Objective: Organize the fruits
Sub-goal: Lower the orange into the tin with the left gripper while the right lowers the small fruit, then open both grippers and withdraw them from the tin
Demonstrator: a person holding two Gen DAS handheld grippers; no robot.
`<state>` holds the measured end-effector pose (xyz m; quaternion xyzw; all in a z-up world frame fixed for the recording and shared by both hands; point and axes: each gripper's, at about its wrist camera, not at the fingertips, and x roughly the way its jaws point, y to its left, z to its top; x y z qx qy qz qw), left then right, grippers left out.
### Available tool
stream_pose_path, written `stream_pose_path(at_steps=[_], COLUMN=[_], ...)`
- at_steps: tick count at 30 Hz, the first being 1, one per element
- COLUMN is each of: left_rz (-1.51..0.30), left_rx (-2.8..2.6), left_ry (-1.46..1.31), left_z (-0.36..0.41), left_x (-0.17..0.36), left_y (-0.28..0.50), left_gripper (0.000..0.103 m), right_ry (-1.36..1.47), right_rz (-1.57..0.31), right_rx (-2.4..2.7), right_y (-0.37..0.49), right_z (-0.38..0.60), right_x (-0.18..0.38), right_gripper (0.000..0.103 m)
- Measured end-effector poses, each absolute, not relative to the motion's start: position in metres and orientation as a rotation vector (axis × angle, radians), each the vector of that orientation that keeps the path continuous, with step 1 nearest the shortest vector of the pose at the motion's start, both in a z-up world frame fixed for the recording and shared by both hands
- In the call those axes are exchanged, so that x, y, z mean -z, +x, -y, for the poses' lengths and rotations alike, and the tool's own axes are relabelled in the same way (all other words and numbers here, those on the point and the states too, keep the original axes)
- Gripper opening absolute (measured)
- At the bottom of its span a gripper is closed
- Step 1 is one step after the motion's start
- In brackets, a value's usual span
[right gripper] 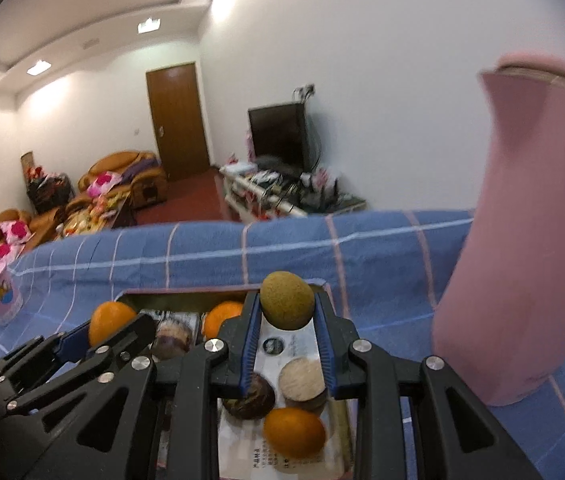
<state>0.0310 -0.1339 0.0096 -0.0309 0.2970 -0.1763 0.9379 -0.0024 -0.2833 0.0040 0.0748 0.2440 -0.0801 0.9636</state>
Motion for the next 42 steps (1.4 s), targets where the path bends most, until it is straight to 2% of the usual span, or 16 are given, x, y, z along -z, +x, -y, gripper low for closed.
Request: stream_pose_path(at_steps=[5,16,18,19,21,23,25,27,32,42], left_rz=[-0.634,-0.722,-0.721,-0.721,-0.708,-0.664,-0.605,-0.606,-0.652,-0.517], left_rx=[0.383,0.369,0.39,0.41,0.425,0.404,0.329,0.327,0.334,0.171], left_ry=[-0.04,0.029,0.062,0.069,0.085,0.117,0.152,0.137,0.074,0.106], left_z=[0.142,0.154,0.159,0.163,0.168,0.172,0.171,0.167,0.155,0.138], left_x=[-0.004,0.013,0.013,0.012,0.011,0.007,0.004,0.001,0.004,-0.004], left_y=[0.032,0.041,0.039,0.037,0.031,0.024,0.017,0.019,0.028,0.018], left_gripper=[0.037,0.039,0.05,0.062,0.073,0.094,0.103,0.103,0.103,0.103], right_ry=[0.166,0.275,0.304,0.315,0.323,0.329,0.337,0.33,0.318,0.193], right_rz=[-0.491,-0.641,-0.656,-0.665,-0.678,-0.667,-0.65,-0.625,-0.58,-0.453], right_rx=[0.18,0.049,0.02,0.005,-0.013,-0.038,-0.051,-0.049,-0.006,0.21], right_y=[-0.004,0.024,0.026,0.027,0.029,0.027,0.026,0.023,0.013,-0.006], right_z=[0.289,0.293,0.295,0.296,0.296,0.295,0.295,0.293,0.293,0.288], right_x=[-0.006,0.021,0.024,0.026,0.028,0.025,0.022,0.019,0.014,0.003], right_gripper=[0.028,0.029,0.029,0.029,0.034,0.044,0.063,0.071,0.071,0.071])
